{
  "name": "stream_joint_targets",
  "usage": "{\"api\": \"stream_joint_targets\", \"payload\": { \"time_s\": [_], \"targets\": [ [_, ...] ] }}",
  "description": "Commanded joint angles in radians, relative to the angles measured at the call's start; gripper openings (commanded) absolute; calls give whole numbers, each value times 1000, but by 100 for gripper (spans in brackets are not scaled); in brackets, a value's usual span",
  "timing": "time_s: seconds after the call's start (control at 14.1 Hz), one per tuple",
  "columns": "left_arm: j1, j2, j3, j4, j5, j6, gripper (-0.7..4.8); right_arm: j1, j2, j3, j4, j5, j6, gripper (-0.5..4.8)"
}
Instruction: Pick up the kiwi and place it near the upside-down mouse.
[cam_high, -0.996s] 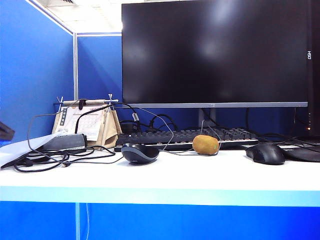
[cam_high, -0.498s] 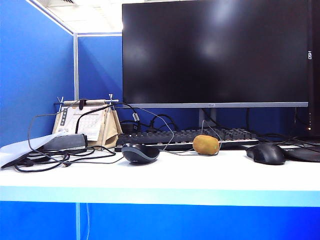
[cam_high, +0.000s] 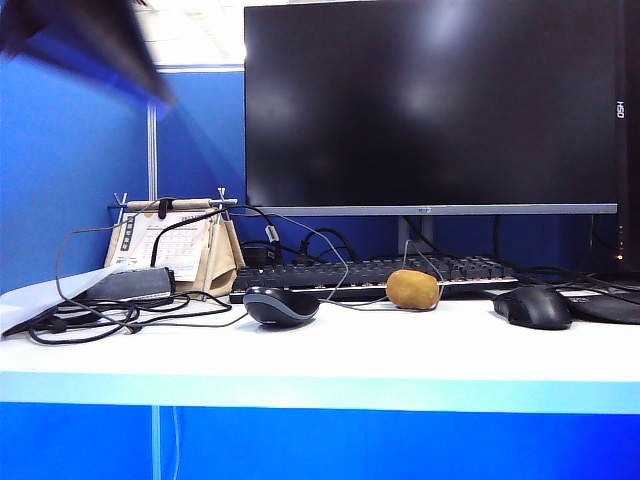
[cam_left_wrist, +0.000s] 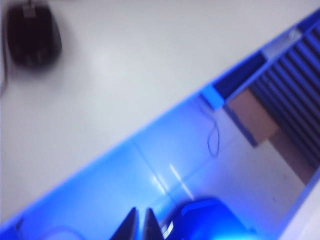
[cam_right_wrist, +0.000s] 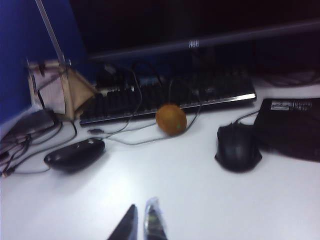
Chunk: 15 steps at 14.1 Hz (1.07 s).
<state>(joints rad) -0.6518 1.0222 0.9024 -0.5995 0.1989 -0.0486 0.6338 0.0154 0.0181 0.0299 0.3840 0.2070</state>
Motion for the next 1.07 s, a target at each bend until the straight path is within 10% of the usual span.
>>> {"api": "stream_joint_targets", "payload": {
  "time_s": [0.07, 0.64, 0.78, 1.07],
  "targets": [
    [0, -6, 9, 124, 5, 16, 30, -31, 105, 115, 31, -2, -2, 55],
    [-1, -9, 9, 148, 124, 12, 30, -383, 1168, 851, 164, -563, -109, 60],
    [-1, -10, 9, 143, 165, 16, 30, -475, 1387, 1007, 151, -725, -138, 388],
    [-1, -10, 9, 143, 164, 15, 30, -536, 1688, 1223, 146, -835, -214, 432]
  ]
}}
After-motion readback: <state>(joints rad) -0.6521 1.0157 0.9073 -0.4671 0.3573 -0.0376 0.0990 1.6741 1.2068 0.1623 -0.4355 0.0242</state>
